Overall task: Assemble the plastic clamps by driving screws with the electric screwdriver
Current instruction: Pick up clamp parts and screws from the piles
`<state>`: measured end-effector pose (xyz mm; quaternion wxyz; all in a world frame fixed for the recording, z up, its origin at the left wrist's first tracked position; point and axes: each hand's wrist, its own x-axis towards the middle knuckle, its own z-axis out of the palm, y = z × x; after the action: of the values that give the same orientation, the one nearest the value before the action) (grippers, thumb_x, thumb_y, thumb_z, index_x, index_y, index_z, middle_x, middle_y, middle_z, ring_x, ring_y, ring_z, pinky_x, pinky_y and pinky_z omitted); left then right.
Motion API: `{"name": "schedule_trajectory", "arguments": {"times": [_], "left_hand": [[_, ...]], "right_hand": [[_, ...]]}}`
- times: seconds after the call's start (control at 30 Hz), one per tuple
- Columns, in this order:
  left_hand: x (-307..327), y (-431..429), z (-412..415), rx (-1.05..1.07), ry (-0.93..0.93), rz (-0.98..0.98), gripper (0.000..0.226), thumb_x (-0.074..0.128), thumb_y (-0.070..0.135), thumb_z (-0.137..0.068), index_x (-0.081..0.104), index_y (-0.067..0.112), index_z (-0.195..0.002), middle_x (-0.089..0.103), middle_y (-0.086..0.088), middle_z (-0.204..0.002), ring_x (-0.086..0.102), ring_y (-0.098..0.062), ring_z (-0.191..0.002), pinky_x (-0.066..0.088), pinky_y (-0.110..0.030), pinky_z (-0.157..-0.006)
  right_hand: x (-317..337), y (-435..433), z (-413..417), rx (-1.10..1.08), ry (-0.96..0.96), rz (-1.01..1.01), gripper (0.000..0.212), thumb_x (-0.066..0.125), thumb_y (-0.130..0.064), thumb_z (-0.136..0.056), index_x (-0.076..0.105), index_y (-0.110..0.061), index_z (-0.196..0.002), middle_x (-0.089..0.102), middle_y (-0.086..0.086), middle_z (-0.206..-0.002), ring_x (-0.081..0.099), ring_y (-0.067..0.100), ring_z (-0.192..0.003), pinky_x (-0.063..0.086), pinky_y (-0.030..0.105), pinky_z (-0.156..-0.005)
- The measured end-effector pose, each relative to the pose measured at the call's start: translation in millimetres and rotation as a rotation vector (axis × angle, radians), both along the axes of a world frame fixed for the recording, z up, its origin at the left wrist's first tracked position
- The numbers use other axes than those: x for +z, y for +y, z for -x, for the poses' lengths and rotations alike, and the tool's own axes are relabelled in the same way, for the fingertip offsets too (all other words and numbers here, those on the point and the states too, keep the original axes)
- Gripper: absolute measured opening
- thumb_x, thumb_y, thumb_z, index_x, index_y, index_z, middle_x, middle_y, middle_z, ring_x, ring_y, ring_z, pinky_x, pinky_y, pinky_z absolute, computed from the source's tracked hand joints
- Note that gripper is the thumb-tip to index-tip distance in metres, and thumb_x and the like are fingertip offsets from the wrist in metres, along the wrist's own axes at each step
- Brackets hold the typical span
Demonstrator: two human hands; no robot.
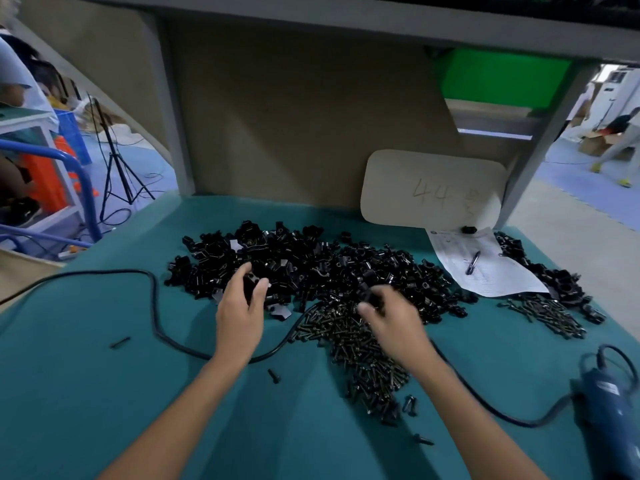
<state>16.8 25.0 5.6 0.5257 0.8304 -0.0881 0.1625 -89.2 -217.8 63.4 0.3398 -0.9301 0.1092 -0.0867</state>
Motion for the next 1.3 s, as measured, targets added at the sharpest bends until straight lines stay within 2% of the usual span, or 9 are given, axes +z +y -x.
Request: {"name": "schedule_trajectory", "arguments": {"times": [0.13, 0.23, 0.43, 0.63, 0.8, 0.9, 1.0, 1.13, 1.3], "left_hand": [[14.2, -0.5, -3.4, -0.033, 0.140, 0.219, 0.040, 0.050, 0.043, -0.103, 0.043, 0.032, -0.141, 0.063, 0.003, -0.116, 0.070, -0.014, -0.094, 0.056, -0.046, -0.090], [18.3, -6.1, -5.0, -0.017, 0.238, 0.405, 0.020, 0.055, 0.026, -0.102, 0.049, 0.043, -0.111, 0.064, -0.003, -0.105, 0.066, -0.021, -0.081, 0.057, -0.048, -0.077], [14.9, -8.2, 1.6, -0.094, 0.411, 0.706, 0.028, 0.067, 0.012, -0.096, 0.053, 0.033, -0.110, 0.063, -0.006, -0.110, 0.061, -0.015, -0.077, 0.047, -0.029, -0.064], [2.3, -12.8, 31.0, -0.113, 0.358, 0.373, 0.046, 0.080, 0.030, -0.085, 0.051, 0.048, -0.116, 0.066, 0.009, -0.113, 0.063, -0.015, -0.106, 0.048, -0.029, -0.081], [-14.2, -19.4, 61.9, -0.160, 0.230, -0.005, 0.080, 0.062, 0.063, -0.088, 0.012, 0.054, -0.150, 0.045, 0.010, -0.148, 0.043, -0.019, -0.139, 0.041, -0.042, -0.106], [-19.1, -18.3, 69.3, -0.193, 0.115, -0.038, 0.068, 0.053, 0.069, -0.084, 0.016, 0.063, -0.141, 0.063, 0.026, -0.113, 0.065, 0.010, -0.090, 0.053, -0.026, -0.075], [-25.0, -16.8, 64.5, -0.234, 0.032, -0.136, 0.042, 0.045, 0.072, -0.082, 0.036, 0.058, -0.121, 0.063, 0.014, -0.059, 0.062, -0.001, -0.055, 0.052, -0.033, -0.056], [-28.2, -19.3, 61.5, -0.272, -0.025, -0.175, 0.027, 0.046, 0.068, -0.087, 0.038, 0.059, -0.112, 0.063, 0.013, -0.069, 0.061, -0.004, -0.061, 0.048, -0.027, -0.057], [-26.4, -22.5, 66.1, -0.298, 0.041, -0.062, 0.059, 0.063, 0.040, -0.094, 0.022, 0.049, -0.135, 0.062, 0.020, -0.097, 0.062, -0.002, -0.083, 0.046, -0.019, -0.068]], "right_hand": [[-12.6, 89.2, 44.6, 0.274, 0.260, -0.878, 0.023, 0.059, -0.018, -0.103, 0.056, -0.005, -0.122, 0.066, 0.010, -0.105, 0.071, 0.015, -0.083, 0.061, 0.036, -0.086], [-33.5, 141.8, 49.7, 0.231, 0.422, -1.196, 0.018, 0.062, -0.014, -0.102, 0.056, -0.002, -0.113, 0.059, 0.014, -0.105, 0.066, 0.019, -0.088, 0.056, 0.043, -0.099], [-52.7, 119.0, 35.6, 0.053, 0.121, -0.932, 0.013, 0.061, -0.023, -0.103, 0.064, -0.017, -0.114, 0.072, -0.002, -0.110, 0.067, 0.011, -0.104, 0.053, 0.029, -0.100], [-69.7, 82.8, 45.9, -0.053, -0.027, -0.740, 0.021, 0.066, -0.035, -0.099, 0.063, -0.034, -0.120, 0.070, -0.009, -0.113, 0.069, 0.008, -0.102, 0.057, 0.027, -0.090], [-67.6, 81.4, 53.4, -0.068, -0.124, -0.370, 0.037, 0.056, -0.053, -0.100, 0.040, -0.051, -0.133, 0.043, -0.041, -0.127, 0.038, -0.029, -0.115, 0.032, -0.001, -0.093], [-67.0, 82.3, 53.1, -0.094, -0.154, -0.342, 0.032, 0.056, -0.053, -0.100, 0.040, -0.057, -0.127, 0.046, -0.041, -0.128, 0.038, -0.030, -0.115, 0.031, -0.002, -0.093], [-69.1, 84.1, 53.8, -0.074, -0.229, -0.342, 0.037, 0.048, -0.059, -0.100, 0.042, -0.064, -0.136, 0.052, -0.035, -0.133, 0.045, -0.017, -0.124, 0.034, 0.003, -0.097], [-70.2, 83.6, 50.1, -0.063, -0.237, -0.339, 0.030, 0.039, -0.047, -0.107, 0.048, -0.069, -0.124, 0.055, -0.031, -0.126, 0.049, -0.010, -0.122, 0.037, 0.010, -0.099], [-73.1, 79.7, 50.3, -0.097, -0.224, -0.501, 0.027, 0.040, -0.045, -0.108, 0.056, -0.058, -0.126, 0.065, -0.022, -0.113, 0.063, 0.003, -0.106, 0.053, 0.030, -0.091]]}}
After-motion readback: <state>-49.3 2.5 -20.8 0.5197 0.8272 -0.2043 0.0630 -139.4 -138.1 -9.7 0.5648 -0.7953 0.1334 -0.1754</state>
